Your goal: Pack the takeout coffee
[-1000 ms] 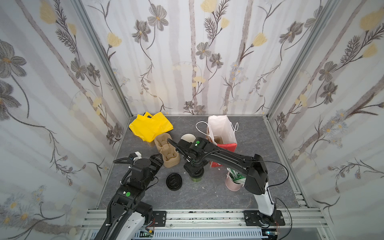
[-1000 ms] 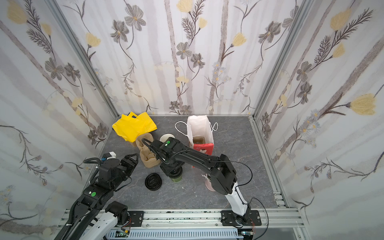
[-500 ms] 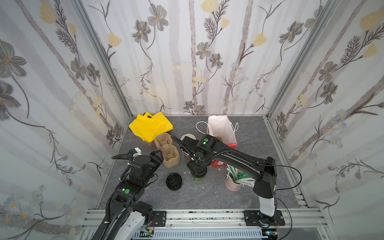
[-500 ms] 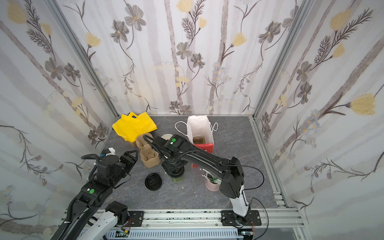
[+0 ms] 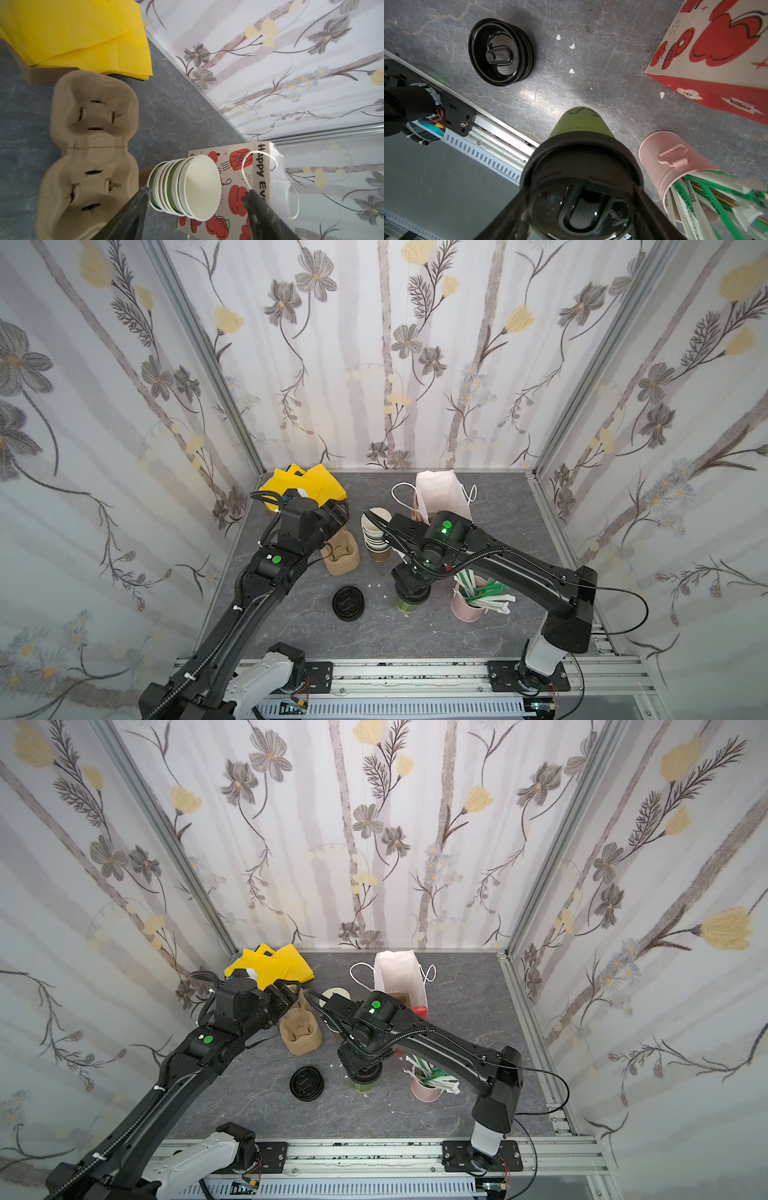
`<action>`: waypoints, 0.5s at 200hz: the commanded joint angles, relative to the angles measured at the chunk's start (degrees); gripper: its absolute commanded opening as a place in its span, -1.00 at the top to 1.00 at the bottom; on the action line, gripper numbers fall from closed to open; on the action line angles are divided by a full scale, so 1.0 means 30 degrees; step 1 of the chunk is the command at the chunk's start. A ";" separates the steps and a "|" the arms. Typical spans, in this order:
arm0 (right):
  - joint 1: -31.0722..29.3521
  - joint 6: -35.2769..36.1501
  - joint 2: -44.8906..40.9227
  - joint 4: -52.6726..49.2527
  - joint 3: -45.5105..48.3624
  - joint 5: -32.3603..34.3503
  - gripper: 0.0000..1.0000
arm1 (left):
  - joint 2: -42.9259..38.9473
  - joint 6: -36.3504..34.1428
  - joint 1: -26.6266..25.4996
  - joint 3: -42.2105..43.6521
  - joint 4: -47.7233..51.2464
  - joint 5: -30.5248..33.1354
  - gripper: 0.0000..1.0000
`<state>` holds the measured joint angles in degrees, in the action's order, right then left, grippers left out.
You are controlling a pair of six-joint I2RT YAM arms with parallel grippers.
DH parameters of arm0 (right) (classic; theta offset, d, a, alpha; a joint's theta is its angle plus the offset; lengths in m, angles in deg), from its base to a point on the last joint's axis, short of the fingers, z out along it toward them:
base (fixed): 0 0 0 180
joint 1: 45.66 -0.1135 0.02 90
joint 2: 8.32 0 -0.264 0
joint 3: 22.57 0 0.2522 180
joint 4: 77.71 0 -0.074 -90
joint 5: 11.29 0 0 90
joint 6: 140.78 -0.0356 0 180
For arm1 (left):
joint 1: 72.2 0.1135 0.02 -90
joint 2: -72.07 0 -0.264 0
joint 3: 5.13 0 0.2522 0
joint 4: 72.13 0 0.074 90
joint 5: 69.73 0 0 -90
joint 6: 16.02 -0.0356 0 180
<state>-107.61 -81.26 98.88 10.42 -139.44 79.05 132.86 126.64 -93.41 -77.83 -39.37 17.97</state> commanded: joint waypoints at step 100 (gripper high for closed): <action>0.1826 -0.0919 -0.4940 0.0137 0.1057 -0.0640 -0.36 | 0.9992 -0.0892 -0.1456 -0.8502 -0.1852 -0.5016 -0.51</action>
<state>-102.52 -83.73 85.89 9.90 -136.49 78.42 159.96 124.54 -96.51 -100.45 -43.11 5.05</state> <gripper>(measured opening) 0.681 0.755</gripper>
